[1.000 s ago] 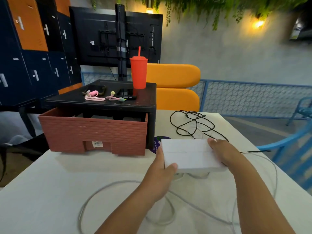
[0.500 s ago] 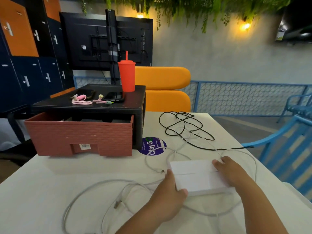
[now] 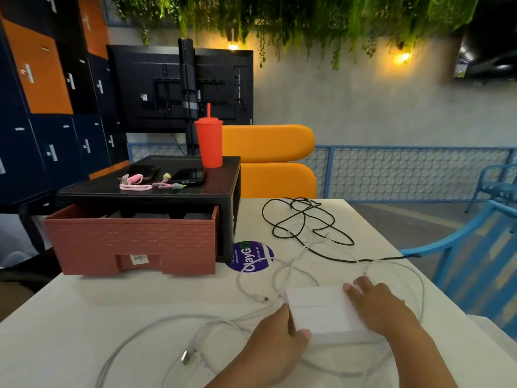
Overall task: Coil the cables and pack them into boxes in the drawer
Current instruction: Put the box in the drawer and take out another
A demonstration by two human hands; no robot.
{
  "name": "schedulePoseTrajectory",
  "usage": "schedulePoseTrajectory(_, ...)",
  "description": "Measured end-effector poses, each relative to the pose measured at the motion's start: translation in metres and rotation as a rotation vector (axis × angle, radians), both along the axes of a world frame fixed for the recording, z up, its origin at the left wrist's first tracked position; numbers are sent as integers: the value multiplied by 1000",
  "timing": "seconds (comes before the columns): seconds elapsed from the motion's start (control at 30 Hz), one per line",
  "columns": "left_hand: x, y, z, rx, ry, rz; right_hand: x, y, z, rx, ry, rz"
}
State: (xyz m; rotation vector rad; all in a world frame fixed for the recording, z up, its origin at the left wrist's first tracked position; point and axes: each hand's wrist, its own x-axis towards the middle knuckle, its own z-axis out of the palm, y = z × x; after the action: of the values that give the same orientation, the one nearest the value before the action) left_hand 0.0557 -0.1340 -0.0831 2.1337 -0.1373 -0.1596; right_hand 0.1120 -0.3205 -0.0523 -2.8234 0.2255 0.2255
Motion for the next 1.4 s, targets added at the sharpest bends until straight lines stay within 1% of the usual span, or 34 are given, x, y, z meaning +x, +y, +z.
schedulePoseTrajectory(0.13, 2, 18, 10, -150, -57, 118, -11, 6, 10, -119, -8, 98)
schedulePoseTrajectory(0.23, 6, 46, 25, -191, -118, 186, -16, 8, 14, -168, -13, 110)
schedulePoseTrajectory(0.33, 11, 80, 46, -148, -190, 220, -17, 9, 10, -178, -53, 51)
schedulePoseTrajectory(0.37, 13, 91, 53, -134, -229, 236, -17, 10, 10, -163, -88, -6)
schedulePoseTrajectory(0.47, 15, 125, 75, -25, -324, 280, -15, 15, 13, -77, -264, -191)
schedulePoseTrajectory(0.53, 17, 148, 89, 69, -395, 322, -10, 27, 20, -79, -367, -183)
schedulePoseTrajectory(0.57, 19, 158, 95, 108, -431, 342, -8, 35, 26, -42, -415, -150)
schedulePoseTrajectory(0.67, 26, 182, 108, 221, -501, 382, 5, 73, 43, 173, -459, 25)
schedulePoseTrajectory(0.77, 39, 203, 114, 383, -504, 391, 19, 119, 65, 377, -446, 202)
schedulePoseTrajectory(0.83, 48, 212, 113, 490, -475, 369, 29, 149, 79, 439, -449, 284)
schedulePoseTrajectory(0.9, 53, 220, 111, 565, -419, 323, 40, 177, 88, 451, -462, 353)
schedulePoseTrajectory(0.97, 57, 224, 111, 609, -390, 293, 51, 198, 94, 427, -471, 409)
schedulePoseTrajectory(1.03, 62, 226, 112, 663, -402, 290, 62, 213, 97, 391, -487, 443)
schedulePoseTrajectory(1.13, 70, 227, 112, 642, -409, 272, 79, 230, 103, 328, -512, 459)
schedulePoseTrajectory(1.2, 74, 228, 112, 629, -377, 259, 90, 238, 106, 258, -468, 489)
schedulePoseTrajectory(1.27, 77, 228, 113, 679, -351, 246, 98, 242, 106, 164, -409, 525)
schedulePoseTrajectory(1.33, 79, 227, 117, 722, -337, 234, 104, 243, 104, 134, -386, 516)
schedulePoseTrajectory(1.4, 81, 228, 119, 712, -307, 214, 111, 242, 103, 131, -386, 500)
